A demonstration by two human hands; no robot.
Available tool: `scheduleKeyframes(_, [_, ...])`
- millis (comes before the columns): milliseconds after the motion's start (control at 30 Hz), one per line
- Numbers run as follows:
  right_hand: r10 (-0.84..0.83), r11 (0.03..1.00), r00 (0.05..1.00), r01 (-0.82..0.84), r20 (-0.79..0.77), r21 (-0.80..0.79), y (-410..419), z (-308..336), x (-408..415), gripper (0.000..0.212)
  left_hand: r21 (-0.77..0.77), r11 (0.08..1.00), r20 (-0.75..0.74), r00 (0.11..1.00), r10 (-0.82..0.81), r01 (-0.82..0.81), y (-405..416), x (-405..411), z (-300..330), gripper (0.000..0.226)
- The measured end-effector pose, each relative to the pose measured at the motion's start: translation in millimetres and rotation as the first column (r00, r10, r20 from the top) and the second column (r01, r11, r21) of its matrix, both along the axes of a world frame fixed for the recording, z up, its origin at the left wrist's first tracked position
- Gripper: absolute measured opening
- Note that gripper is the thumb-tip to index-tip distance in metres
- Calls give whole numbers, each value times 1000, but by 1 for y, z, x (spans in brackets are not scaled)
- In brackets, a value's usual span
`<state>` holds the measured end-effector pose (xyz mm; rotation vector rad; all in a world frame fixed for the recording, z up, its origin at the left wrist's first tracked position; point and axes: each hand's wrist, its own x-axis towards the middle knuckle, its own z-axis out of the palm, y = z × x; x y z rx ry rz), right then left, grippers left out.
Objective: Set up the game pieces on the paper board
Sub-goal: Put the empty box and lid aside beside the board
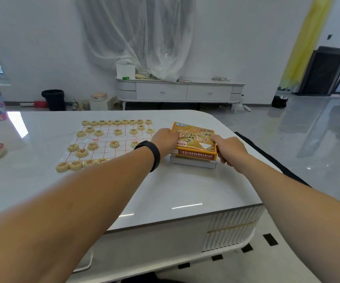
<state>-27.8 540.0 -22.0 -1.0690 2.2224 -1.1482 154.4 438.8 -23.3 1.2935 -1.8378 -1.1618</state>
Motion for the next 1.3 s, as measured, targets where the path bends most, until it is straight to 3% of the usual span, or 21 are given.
scheduleKeyframes(200, [-57, 996, 992, 65, -113, 62, -6, -10, -5, 58, -76, 994, 137, 988, -71, 82, -1, -10, -4, 38])
scheduleKeyframes(600, [-55, 982, 966, 97, -252, 160, -31, -22, -22, 49, -152, 986, 393, 920, -1, 66, -16, -22, -4, 36])
scheduleKeyframes(1100, [-24, 970, 951, 96, -309, 222, -49, -28, -32, 48, -146, 986, 518, 855, 12, 75, -33, -29, -11, 38])
scheduleKeyframes(1167, [-12, 968, 922, 107, -387, 227, -49, -32, -28, 43, -168, 981, 569, 822, 16, 98, -28, -30, -11, 40])
scheduleKeyframes(1300, [22, 981, 868, 78, -495, 180, -50, -34, -20, 35, -357, 900, 748, 653, 115, 250, -18, -33, -10, 36])
